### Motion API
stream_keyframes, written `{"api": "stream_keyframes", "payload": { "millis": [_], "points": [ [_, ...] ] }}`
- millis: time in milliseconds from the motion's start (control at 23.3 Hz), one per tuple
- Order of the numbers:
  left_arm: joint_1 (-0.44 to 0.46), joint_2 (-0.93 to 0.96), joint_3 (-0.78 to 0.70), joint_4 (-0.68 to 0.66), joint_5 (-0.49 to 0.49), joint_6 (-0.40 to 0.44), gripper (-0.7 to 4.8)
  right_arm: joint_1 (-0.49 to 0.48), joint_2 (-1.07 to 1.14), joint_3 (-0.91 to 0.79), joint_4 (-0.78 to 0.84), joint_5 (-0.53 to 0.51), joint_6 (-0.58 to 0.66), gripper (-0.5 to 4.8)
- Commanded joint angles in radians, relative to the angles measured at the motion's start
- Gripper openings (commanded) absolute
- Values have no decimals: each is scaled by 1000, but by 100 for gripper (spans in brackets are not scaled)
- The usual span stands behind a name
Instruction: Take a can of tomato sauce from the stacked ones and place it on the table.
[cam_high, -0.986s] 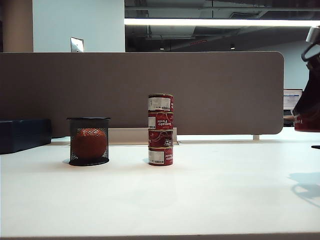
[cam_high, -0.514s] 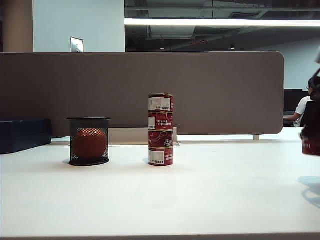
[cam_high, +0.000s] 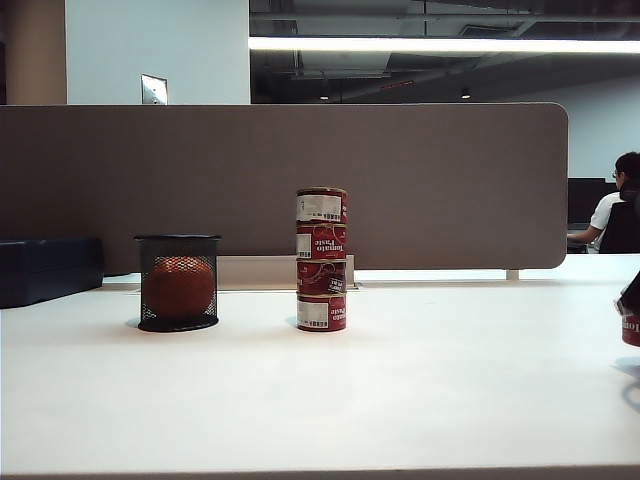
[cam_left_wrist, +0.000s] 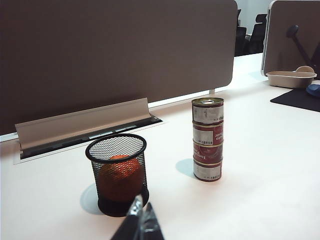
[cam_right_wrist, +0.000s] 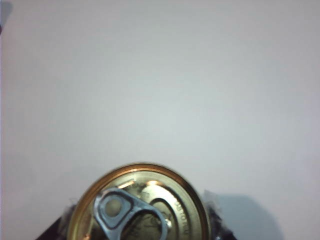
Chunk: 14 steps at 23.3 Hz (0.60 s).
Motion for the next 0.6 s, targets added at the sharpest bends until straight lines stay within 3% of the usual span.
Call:
{"api": "stream_keyframes", "payload": {
  "millis": [43, 600],
  "points": [
    [2, 0, 3, 13, -1, -4, -5, 1, 34, 1, 62, 0, -3, 273],
    [2, 0, 4, 13, 1, -4, -5, 7, 234, 2, 197, -26, 9, 273]
  ]
}}
